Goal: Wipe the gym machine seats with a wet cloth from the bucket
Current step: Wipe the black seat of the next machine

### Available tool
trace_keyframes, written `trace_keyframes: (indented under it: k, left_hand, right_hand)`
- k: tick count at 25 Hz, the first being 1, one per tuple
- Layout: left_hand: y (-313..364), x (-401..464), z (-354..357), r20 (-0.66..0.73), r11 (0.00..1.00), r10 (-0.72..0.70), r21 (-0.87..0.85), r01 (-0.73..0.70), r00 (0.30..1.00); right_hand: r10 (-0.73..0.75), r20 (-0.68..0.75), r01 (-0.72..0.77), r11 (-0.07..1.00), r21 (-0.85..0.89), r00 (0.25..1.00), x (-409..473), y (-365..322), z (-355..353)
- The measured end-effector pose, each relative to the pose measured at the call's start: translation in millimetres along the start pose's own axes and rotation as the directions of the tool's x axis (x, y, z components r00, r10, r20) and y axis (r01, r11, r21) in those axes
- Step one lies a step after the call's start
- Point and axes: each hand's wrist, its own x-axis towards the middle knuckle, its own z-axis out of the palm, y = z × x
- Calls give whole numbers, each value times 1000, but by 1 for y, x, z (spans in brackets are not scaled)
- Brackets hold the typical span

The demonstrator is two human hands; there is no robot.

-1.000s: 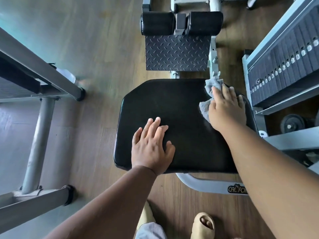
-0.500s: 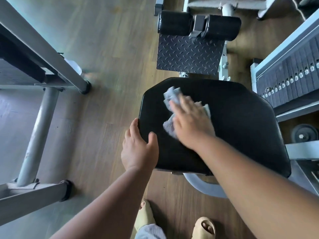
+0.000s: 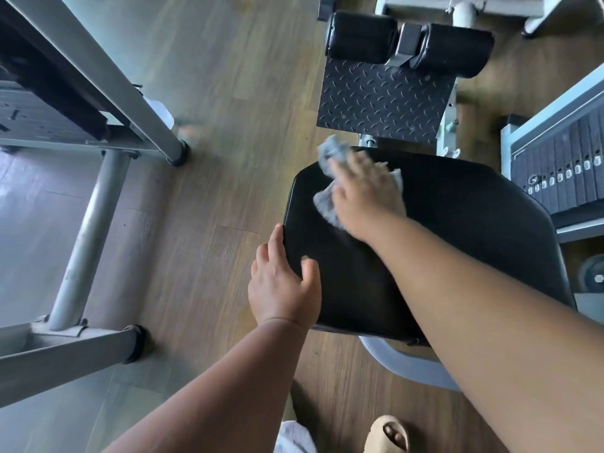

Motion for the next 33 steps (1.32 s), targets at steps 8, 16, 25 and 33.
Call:
trace_keyframes:
  k: [8,16,25,33]
  left_hand:
    - [-2,0,3,-18,999,21,27,-21,1000]
    - [-3,1,5,-66,1000,17,-7,-17,998]
    - [-1,-1,5,-83,999,-15,-30,12,996]
    - [-1,-4,3,-59,1000,1,-24,-2,998]
  right_hand:
    - [-48,55,48,999,10,997,-15,38,-5]
    - [-440,161,435,898,64,883,-47,-1,-1]
    - [-16,-24,16,1000,11,1000,-155,104,-10]
    - [147,-106,-140,988,65,983,-136,94,-5]
